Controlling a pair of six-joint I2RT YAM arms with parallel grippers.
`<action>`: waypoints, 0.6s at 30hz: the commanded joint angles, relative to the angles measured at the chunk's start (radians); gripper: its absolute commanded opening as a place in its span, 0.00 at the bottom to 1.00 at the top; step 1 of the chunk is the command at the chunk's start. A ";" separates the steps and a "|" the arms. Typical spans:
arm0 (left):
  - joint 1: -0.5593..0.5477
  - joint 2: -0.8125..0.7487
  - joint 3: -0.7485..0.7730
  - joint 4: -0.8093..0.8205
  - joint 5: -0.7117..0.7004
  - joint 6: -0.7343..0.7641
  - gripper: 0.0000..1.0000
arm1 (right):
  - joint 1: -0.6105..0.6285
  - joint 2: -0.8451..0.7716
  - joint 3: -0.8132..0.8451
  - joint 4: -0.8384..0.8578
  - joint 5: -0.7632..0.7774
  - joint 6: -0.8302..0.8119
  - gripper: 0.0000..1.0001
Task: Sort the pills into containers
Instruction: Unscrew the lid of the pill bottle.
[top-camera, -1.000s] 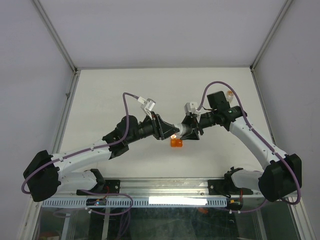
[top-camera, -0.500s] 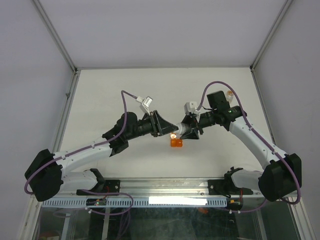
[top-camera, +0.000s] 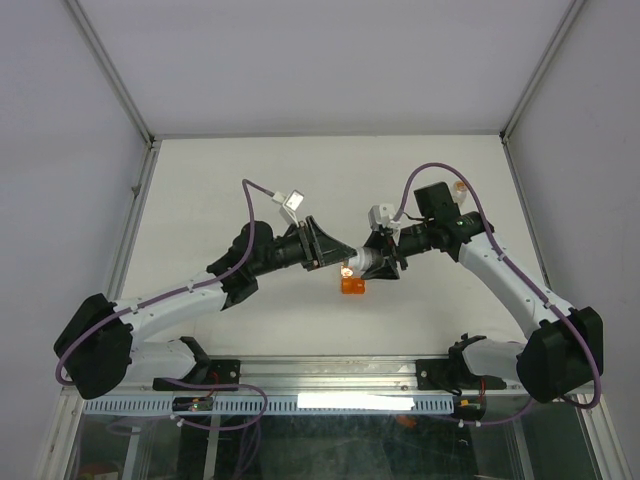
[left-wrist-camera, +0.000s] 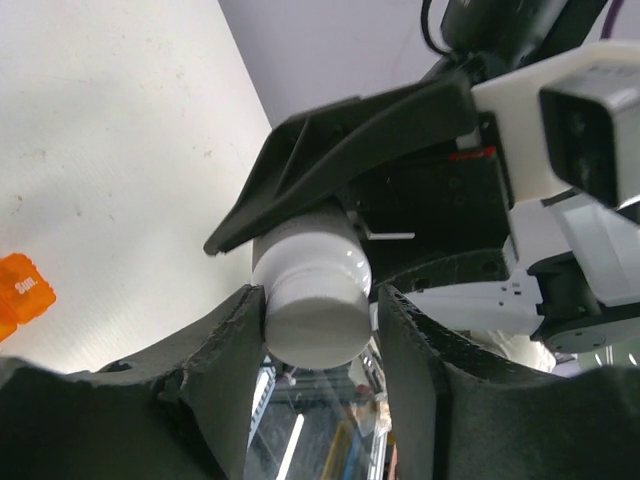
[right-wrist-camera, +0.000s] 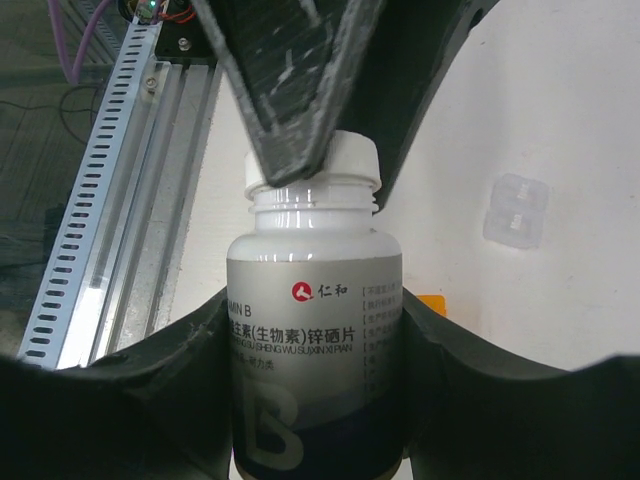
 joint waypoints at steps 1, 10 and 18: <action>0.031 0.004 0.034 0.130 0.017 -0.031 0.52 | -0.003 -0.004 0.016 -0.053 -0.016 -0.017 0.00; 0.031 0.009 0.040 0.109 0.027 0.008 0.80 | -0.003 -0.005 0.016 -0.053 -0.016 -0.016 0.00; 0.046 -0.080 0.024 0.021 -0.098 0.206 0.99 | -0.003 -0.009 0.017 -0.054 -0.017 -0.018 0.00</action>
